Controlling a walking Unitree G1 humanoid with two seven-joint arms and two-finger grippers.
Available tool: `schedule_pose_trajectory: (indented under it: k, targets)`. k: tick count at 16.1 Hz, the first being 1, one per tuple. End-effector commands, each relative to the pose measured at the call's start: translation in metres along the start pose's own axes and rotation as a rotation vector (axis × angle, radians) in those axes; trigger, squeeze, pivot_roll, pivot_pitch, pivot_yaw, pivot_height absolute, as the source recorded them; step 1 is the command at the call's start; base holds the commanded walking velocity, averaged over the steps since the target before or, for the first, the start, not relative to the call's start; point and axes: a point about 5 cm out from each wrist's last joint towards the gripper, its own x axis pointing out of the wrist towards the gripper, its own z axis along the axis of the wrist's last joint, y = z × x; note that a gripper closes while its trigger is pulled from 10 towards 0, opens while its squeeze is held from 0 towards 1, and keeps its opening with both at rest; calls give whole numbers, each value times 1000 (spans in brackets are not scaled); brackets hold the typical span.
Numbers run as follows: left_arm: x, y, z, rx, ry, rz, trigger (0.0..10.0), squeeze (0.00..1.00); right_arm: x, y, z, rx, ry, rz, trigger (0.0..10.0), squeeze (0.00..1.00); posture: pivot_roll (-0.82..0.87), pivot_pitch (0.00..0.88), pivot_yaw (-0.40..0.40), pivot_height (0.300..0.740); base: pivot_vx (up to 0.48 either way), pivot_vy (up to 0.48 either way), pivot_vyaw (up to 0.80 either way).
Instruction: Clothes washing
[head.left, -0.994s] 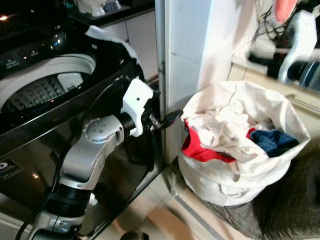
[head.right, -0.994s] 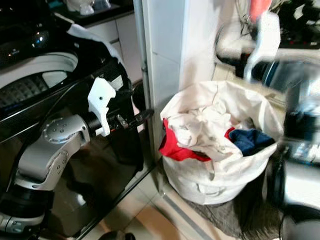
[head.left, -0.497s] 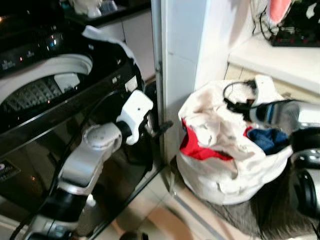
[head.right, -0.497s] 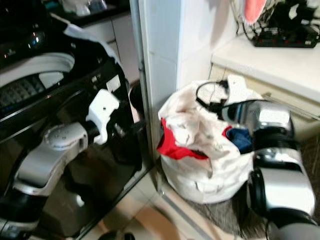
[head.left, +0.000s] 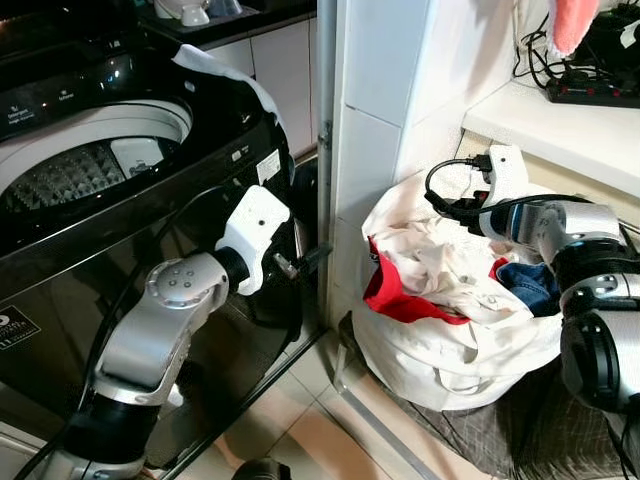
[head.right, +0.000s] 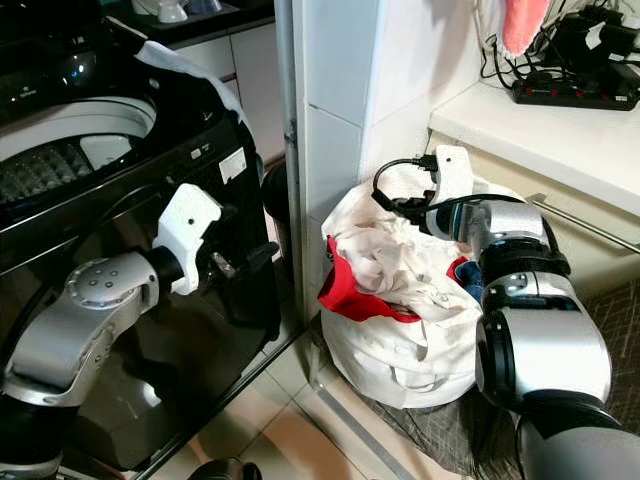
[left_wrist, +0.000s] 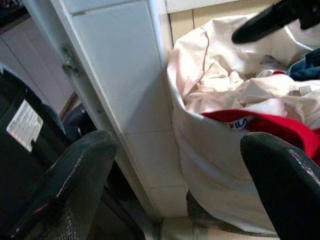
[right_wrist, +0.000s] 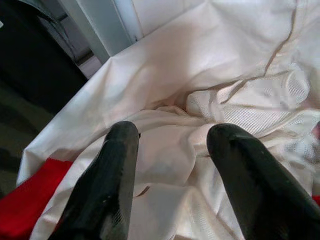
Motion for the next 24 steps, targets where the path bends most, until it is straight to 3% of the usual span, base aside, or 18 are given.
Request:
schedule_pose_trajectory:
  k: [1, 8, 11, 14, 15, 24]
  targets:
    - [-6, 5, 4, 13, -3, 34, 10000, 0, 0, 5, 12, -32, -39, -6, 10000, 1000, 90, 0, -7, 740, 0, 0, 0]
    - [-15, 4, 4, 12, 20, 33, 10000, 0, 4, 4, 7, -66, -19, -50, 10000, 1000, 128, 0, -19, 740, 0, 0, 0]
    - [-18, 2, 4, 10, 28, 24, 10000, 0, 7, 3, -9, -150, 102, -68, 10000, 1000, 140, 0, -24, 740, 0, 0, 0]
    - [-21, -1, 4, 11, 38, 11, 10000, 0, 8, 2, -22, -156, 180, -84, 10000, 1000, 145, 0, -28, 740, 0, 0, 0]
    - [-21, -1, 4, 12, 40, 6, 10000, 0, 8, 2, -24, -159, 200, -80, 10000, 0, 145, 0, -28, 740, 0, 0, 0]
    - [-22, -6, 5, 22, 53, -41, 10000, 0, 14, 9, -62, -129, 351, -9, 10000, 0, 154, 0, -27, 740, 0, 0, 0]
